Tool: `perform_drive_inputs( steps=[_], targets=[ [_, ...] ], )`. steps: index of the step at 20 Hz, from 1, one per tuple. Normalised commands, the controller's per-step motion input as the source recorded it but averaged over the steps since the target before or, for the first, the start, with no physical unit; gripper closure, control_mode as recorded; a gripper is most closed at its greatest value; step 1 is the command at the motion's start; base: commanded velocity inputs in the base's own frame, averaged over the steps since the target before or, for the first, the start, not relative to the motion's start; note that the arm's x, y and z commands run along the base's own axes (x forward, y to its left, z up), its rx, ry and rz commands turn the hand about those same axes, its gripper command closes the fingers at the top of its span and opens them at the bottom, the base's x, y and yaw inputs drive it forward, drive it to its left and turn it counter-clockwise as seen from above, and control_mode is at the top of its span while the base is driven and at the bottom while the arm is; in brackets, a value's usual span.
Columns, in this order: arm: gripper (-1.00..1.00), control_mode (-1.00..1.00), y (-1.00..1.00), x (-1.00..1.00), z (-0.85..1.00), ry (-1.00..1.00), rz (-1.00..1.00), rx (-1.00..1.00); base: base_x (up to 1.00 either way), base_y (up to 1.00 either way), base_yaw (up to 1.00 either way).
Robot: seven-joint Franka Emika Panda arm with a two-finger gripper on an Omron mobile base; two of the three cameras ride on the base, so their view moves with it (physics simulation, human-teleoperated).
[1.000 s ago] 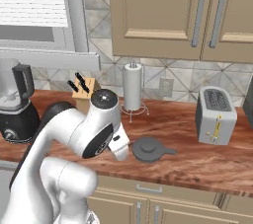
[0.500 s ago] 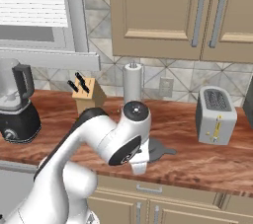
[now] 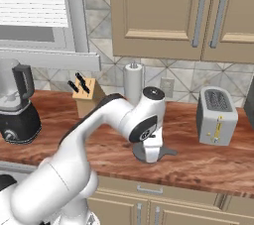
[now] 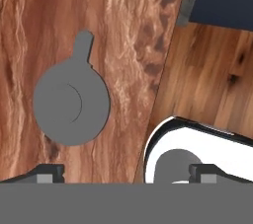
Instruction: Close the lid blender by securely placing the lid on top.
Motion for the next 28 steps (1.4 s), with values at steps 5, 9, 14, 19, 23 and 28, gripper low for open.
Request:
perform_drive_inputs(
  steps=[5,9,14,19,23,28],
  targets=[
    [-1.0,-1.0,-0.21,0.06,-0.45,0.02,0.0,0.01,0.0,0.0,0.0],
    [-1.0,-1.0,-0.22,0.29,-0.35,0.0,0.0,0.05,0.0,0.0,0.0],
    [-1.0,-1.0,-0.24,0.47,-0.4,0.02,0.0,0.09,0.0,0.0,0.0],
    [-1.0,-1.0,-0.33,0.48,-0.38,0.06,0.0,0.1,0.0,0.0,0.0],
    [-1.0,-1.0,-0.23,0.44,-0.11,0.09,0.0,0.08,0.0,0.0,0.0],
    [-1.0,-1.0,-0.01,0.32,-0.09,0.09,0.0,0.05,0.0,0.0,0.0]
  ],
)
